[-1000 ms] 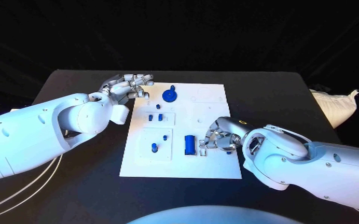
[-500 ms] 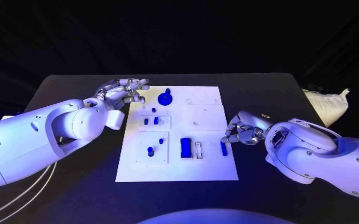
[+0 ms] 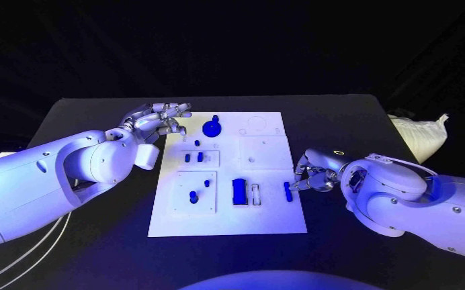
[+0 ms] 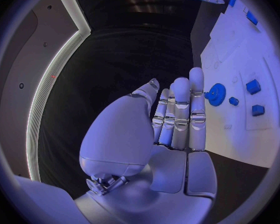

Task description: Assemble the parts on the task board

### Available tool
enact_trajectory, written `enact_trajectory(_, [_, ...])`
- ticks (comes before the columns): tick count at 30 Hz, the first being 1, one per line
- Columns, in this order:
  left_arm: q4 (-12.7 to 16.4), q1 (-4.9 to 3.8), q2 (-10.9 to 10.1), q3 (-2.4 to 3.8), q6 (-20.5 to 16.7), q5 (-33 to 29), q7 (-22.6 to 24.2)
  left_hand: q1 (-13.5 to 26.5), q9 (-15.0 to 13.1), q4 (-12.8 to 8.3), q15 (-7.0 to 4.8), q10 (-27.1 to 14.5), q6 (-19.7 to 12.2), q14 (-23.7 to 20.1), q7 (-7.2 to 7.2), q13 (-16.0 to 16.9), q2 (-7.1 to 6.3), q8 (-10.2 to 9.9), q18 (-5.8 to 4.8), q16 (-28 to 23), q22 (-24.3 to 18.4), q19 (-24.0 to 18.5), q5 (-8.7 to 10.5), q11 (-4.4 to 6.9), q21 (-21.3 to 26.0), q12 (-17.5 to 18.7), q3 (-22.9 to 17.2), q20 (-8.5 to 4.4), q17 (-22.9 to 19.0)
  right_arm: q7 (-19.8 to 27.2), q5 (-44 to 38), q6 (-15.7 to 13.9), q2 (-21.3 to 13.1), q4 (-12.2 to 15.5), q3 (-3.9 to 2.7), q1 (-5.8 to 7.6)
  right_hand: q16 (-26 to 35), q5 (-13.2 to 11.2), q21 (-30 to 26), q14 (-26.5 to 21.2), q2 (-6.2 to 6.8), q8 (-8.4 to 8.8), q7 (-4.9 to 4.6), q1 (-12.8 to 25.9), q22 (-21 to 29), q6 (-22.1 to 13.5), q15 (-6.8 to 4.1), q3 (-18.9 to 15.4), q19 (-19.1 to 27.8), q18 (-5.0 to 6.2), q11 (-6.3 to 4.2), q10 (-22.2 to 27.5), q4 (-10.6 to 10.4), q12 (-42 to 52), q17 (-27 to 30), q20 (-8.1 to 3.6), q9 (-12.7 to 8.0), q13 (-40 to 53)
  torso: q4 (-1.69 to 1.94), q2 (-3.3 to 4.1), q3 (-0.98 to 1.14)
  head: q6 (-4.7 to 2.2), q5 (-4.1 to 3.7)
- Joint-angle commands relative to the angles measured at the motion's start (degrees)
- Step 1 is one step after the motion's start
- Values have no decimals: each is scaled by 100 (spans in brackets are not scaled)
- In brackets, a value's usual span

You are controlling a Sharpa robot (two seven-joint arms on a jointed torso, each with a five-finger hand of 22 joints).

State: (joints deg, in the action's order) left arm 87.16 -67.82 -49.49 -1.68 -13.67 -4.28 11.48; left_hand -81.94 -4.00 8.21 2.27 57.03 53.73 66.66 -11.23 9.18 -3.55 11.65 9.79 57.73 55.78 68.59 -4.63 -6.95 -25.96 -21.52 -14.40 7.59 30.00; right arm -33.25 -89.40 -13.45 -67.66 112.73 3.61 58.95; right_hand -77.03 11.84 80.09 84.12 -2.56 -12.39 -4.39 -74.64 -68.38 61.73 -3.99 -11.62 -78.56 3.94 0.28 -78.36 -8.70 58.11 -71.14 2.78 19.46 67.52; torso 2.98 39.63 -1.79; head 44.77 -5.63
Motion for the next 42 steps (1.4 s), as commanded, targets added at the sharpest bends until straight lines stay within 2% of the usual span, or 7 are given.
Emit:
enact_trajectory(1, [14, 1, 1, 3, 151, 27, 60, -30, 5, -21, -8, -37, -45, -40, -3, 9, 14, 35, 59, -26, -7, -28, -22, 3, 39, -30, 15, 29, -6, -96, -258, 321, 64, -40, 7, -46, 23, -18, -21, 252, 19, 21, -4, 65, 0, 53, 13, -8, 20, 71, -31, -9, -35, -14, -10, -23, 6, -3, -8, 7, 0, 14, 16])
enact_trajectory(16, [11, 3, -10, 3, 171, 33, 28, -31, 4, -21, -9, -37, -43, -43, -1, 10, 14, 40, 60, -26, -9, -29, -22, 4, 42, -38, 19, 29, -8, -84, -500, 130, 318, -95, 10, -130, -27, 69, 11, 273, -29, 22, 27, 76, -74, 133, -4, -4, -27, 55, -56, -56, -92, 53, -86, -36, 21, 44, -5, 4, -1, 42, 18])
enact_trajectory(22, [14, 3, -18, 3, 171, 60, 13, -46, 4, -29, -10, -39, -43, -47, 2, 11, 19, 45, 61, -25, -11, -30, -24, 7, 46, -46, 16, 29, -10, -105, -855, 432, 416, -188, 11, -162, -14, 33, -1, 273, -79, 32, 64, -151, -55, 187, -34, 88, -20, 60, -92, -44, 8, 2, -75, -61, 35, 15, -13, 3, -2, 60, 28])
enact_trajectory(25, [18, 3, -18, 3, 178, 65, 6, -46, 4, -29, -10, -39, -43, -47, 2, 11, 19, 45, 61, -25, -11, -30, -24, 7, 46, -46, 16, 29, -10, -114, -1066, 622, 510, -246, 11, -215, 4, -307, -15, 268, -131, 68, 70, -350, -39, 203, -46, 208, -11, 61, -101, -29, 104, -45, -63, -81, 35, -9, -4, 3, -1, 66, 27])
enact_trajectory(27, [18, 3, -20, 3, 178, 66, 3, -46, 4, -29, -10, -39, -43, -47, 2, 11, 19, 45, 61, -25, -11, -30, -24, 7, 46, -46, 16, 29, -10, -116, -1128, 718, 568, -270, 12, -249, 7, -375, -19, 268, -135, 83, 72, -403, -36, 209, -47, 248, -9, 61, -103, -28, 133, -56, -64, -83, 35, -14, -3, 3, 2, 70, 27])
enact_trajectory(38, [25, 3, -34, 3, 197, 67, -8, -63, 4, -39, -13, -42, -44, -50, 3, 11, 21, 51, 62, -25, -14, -31, -25, 9, 49, -54, 14, 28, -13, -123, -1239, 1034, 693, -313, 13, -325, 9, -462, -22, 269, -143, 113, 81, -524, -40, 234, -53, 357, -13, 60, -111, -29, 210, -69, -73, -89, 35, -15, -13, 1, -1, 90, 42])
enact_trajectory(42, [31, 3, -36, 3, 218, 79, -13, -66, 4, -42, -13, -44, -45, -51, 3, 11, 18, 52, 62, -25, -14, -31, -24, 9, 50, -56, 16, 28, -14, -127, -1265, 1065, 700, -309, 13, -331, 11, -377, -24, 270, -183, 143, 103, -761, -42, 244, -75, 534, -15, 61, -133, -16, 358, -87, -78, -101, 30, -18, -12, 3, 3, 91, 43])
